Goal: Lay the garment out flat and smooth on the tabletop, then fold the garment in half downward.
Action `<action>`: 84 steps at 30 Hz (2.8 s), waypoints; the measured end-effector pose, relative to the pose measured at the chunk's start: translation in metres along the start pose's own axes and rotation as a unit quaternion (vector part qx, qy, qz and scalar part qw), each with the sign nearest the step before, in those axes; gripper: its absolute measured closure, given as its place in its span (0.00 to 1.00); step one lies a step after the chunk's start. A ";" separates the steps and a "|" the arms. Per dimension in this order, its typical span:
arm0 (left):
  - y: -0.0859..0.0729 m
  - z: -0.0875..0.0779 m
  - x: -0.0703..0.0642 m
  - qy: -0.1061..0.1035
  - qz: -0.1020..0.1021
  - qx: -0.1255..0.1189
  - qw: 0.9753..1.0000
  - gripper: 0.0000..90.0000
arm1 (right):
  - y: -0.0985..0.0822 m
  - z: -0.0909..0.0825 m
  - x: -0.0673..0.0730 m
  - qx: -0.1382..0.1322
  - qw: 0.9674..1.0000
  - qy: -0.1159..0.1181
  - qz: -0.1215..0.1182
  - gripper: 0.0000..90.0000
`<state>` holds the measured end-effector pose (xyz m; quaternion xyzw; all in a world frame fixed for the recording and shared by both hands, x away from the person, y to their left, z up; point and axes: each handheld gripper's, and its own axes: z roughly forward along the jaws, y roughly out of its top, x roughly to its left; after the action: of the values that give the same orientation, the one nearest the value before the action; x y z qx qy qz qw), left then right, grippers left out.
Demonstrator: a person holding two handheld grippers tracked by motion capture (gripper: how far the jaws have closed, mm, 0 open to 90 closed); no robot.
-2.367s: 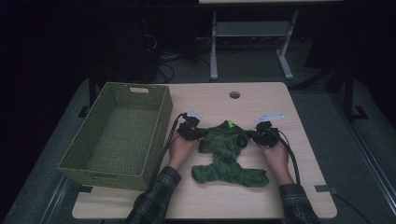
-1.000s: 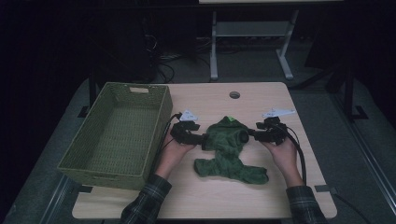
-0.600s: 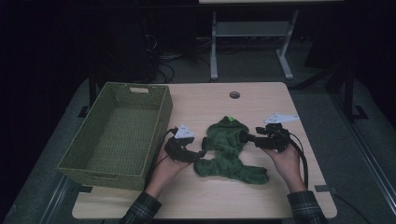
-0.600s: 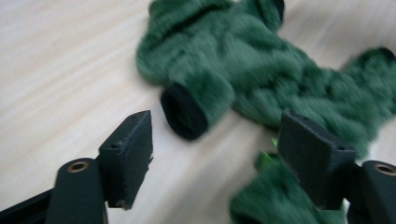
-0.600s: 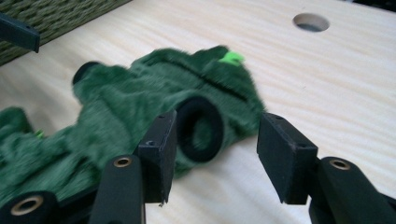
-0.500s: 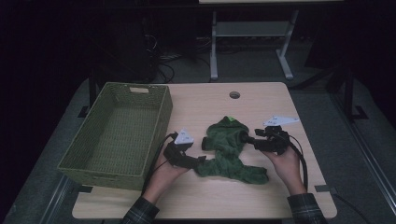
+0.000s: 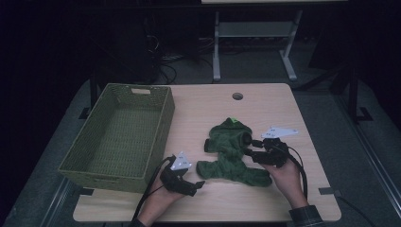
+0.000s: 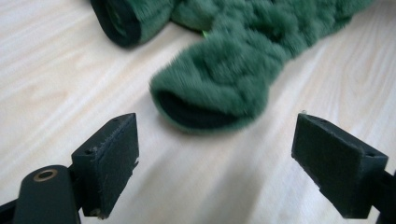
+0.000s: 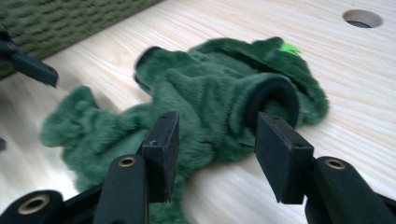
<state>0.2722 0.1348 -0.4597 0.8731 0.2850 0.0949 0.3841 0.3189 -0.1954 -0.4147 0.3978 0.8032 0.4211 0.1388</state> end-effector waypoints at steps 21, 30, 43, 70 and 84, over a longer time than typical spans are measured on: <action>-0.025 -0.001 -0.013 0.008 0.031 0.007 0.999 0.14 | 0.013 0.022 0.062 0.003 0.997 0.057 -0.053 0.60; -0.026 -0.001 -0.011 0.004 0.031 0.004 0.999 0.14 | 0.018 0.038 0.098 0.014 0.992 0.095 -0.085 0.64; -0.026 -0.001 -0.011 0.000 0.032 0.004 0.999 0.15 | 0.018 0.056 0.124 0.033 0.984 0.129 -0.115 0.76; -0.026 -0.002 -0.010 0.001 0.038 0.007 0.999 0.15 | -0.007 0.102 0.132 0.088 0.985 0.089 -0.123 0.97; -0.026 -0.002 -0.010 0.000 0.034 0.004 0.999 0.15 | -0.007 0.069 0.130 0.070 0.976 0.174 -0.112 0.97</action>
<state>0.2520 0.1440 -0.4770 0.8839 0.2557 0.1069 0.3768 0.2698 -0.0609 -0.4478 0.2349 0.8819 0.4085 0.0147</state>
